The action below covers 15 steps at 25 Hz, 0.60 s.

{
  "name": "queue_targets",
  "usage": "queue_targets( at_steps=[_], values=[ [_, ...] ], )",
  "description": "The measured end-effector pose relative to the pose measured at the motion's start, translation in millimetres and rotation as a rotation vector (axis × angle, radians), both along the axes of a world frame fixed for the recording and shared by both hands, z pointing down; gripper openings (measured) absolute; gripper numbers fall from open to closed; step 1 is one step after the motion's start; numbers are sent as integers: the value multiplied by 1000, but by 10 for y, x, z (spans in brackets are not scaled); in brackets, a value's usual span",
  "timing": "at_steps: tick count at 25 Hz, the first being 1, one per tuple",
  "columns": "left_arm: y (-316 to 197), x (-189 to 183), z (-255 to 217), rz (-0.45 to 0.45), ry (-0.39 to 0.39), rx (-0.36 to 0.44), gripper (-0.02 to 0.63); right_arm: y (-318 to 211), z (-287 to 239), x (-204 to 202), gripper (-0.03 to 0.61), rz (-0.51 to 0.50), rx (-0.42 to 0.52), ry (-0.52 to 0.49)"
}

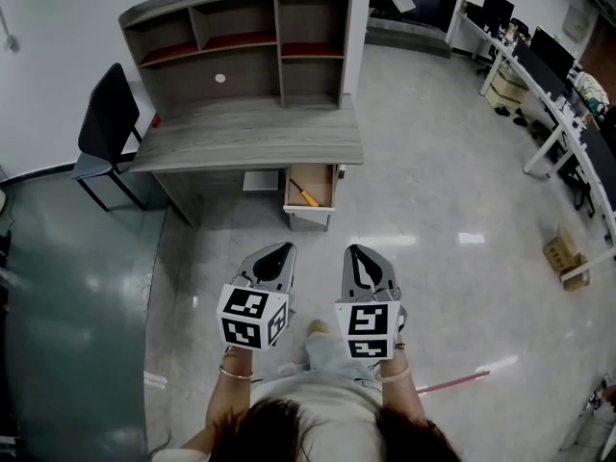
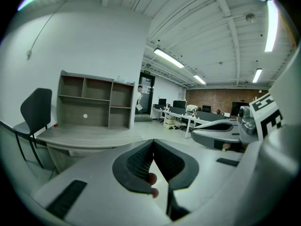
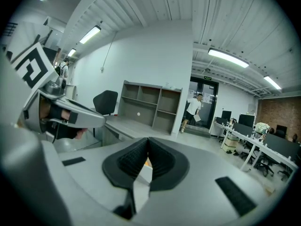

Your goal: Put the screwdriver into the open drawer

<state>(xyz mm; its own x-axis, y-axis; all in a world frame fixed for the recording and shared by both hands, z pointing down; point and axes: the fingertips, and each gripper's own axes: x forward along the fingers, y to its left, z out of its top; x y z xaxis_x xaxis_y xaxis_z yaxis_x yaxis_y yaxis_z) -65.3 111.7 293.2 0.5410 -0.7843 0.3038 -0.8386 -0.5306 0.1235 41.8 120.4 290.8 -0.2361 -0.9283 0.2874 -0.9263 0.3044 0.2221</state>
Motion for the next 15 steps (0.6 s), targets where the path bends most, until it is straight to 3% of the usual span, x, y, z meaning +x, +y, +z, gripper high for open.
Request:
queue_targets(
  at_steps=[15],
  values=[
    [524,-213,21,-7,14,-8,17,519,-2,-127,28,19,-5,6]
  ],
)
